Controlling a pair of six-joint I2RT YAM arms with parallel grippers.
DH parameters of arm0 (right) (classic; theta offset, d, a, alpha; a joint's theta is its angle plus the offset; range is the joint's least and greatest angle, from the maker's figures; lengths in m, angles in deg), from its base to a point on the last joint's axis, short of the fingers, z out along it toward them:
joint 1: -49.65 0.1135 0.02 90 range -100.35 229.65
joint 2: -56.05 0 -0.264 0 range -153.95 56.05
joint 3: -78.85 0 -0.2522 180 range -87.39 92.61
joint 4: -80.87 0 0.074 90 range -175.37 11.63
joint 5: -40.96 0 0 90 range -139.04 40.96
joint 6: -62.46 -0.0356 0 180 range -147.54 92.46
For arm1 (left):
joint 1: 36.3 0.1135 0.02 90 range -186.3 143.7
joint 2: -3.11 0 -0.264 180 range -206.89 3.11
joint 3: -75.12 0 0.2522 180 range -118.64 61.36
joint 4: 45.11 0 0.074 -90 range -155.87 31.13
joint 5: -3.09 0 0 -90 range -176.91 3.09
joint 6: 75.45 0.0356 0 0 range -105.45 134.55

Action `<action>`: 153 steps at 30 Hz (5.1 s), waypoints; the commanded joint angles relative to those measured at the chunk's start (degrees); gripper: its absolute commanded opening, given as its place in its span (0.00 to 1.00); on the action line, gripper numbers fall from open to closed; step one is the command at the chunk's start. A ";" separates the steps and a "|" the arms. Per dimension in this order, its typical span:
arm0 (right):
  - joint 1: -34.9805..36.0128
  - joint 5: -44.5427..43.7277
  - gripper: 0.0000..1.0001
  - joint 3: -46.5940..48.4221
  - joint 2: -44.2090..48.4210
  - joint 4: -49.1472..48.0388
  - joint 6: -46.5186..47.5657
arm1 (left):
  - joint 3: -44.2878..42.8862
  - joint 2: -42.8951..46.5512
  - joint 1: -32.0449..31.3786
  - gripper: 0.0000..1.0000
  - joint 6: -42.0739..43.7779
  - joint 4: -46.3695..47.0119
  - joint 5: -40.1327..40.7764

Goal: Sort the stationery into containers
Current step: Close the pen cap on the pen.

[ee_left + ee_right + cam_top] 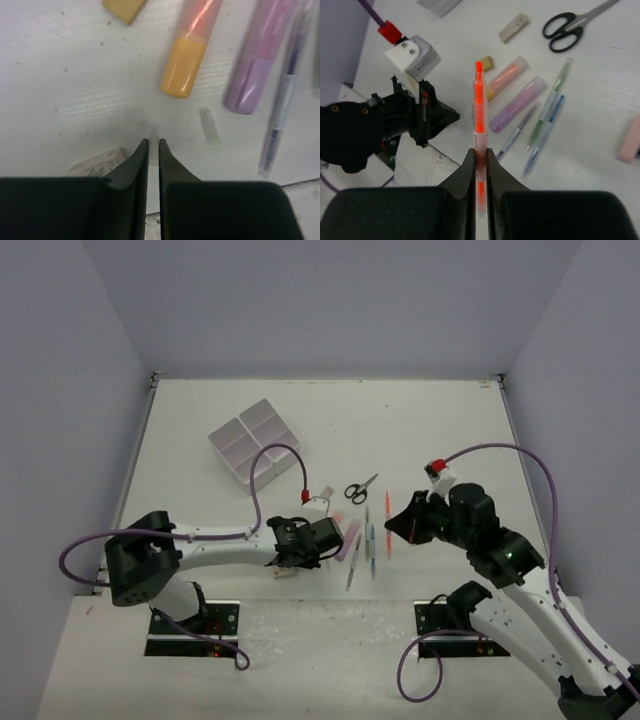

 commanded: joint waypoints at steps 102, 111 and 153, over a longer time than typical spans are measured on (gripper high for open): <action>14.99 11.66 0.00 -0.97 -1.01 -30.29 -6.47 | 10.71 36.80 4.20 0.00 8.97 54.12 -8.76; 15.03 9.80 0.00 -0.02 -1.27 -30.38 -6.59 | 11.96 36.70 4.28 0.00 7.24 54.84 -9.56; 15.03 6.79 0.00 3.60 -4.25 -33.38 -2.02 | 8.23 34.08 4.20 0.00 13.17 54.55 -16.72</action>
